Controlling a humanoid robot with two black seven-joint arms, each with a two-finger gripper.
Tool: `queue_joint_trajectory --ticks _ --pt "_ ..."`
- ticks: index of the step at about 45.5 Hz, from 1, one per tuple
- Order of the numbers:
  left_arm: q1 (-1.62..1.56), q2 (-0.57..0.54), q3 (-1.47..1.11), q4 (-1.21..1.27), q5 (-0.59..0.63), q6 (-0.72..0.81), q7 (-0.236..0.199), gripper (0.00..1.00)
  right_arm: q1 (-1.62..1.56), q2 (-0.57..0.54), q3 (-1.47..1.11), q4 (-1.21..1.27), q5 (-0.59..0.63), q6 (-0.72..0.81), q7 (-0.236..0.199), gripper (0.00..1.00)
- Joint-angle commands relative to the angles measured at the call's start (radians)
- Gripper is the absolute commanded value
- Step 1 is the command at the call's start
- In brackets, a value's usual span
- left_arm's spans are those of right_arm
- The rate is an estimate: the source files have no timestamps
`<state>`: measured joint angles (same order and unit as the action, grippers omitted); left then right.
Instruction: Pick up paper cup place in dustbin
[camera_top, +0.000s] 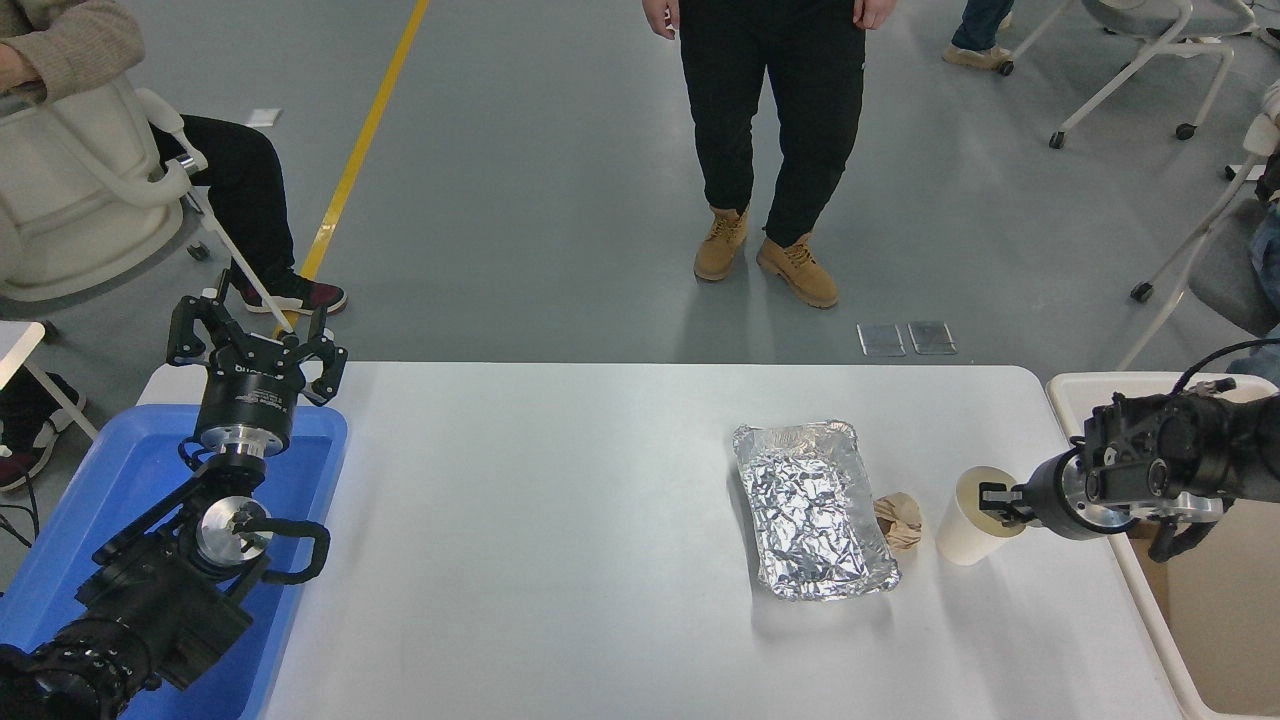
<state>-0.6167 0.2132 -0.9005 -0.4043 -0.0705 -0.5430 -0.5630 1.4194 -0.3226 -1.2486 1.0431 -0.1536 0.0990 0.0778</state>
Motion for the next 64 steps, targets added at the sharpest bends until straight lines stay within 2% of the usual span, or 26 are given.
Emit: queue_joint_trajectory --ticks 1,14,36,48,64 --pt "0.000 0.000 0.000 0.001 0.000 0.000 0.000 0.99 0.070 -0.049 0.000 0.015 -0.001 0.002 0.000 0.00" --pt "0.000 0.000 0.000 0.001 0.000 0.000 0.000 0.99 0.395 -0.173 -0.052 0.107 -0.018 0.090 0.002 0.00" --pt "0.000 0.000 0.000 0.001 0.000 0.000 0.000 0.99 0.952 -0.203 -0.178 0.298 -0.020 0.268 0.004 0.00" --pt "0.000 0.000 0.000 -0.001 0.000 0.000 0.000 0.99 1.082 -0.228 -0.189 0.319 -0.030 0.343 0.004 0.00" --pt "0.000 0.000 0.000 0.001 0.000 0.000 0.000 0.99 1.084 -0.231 -0.192 0.321 -0.040 0.343 0.002 0.00"
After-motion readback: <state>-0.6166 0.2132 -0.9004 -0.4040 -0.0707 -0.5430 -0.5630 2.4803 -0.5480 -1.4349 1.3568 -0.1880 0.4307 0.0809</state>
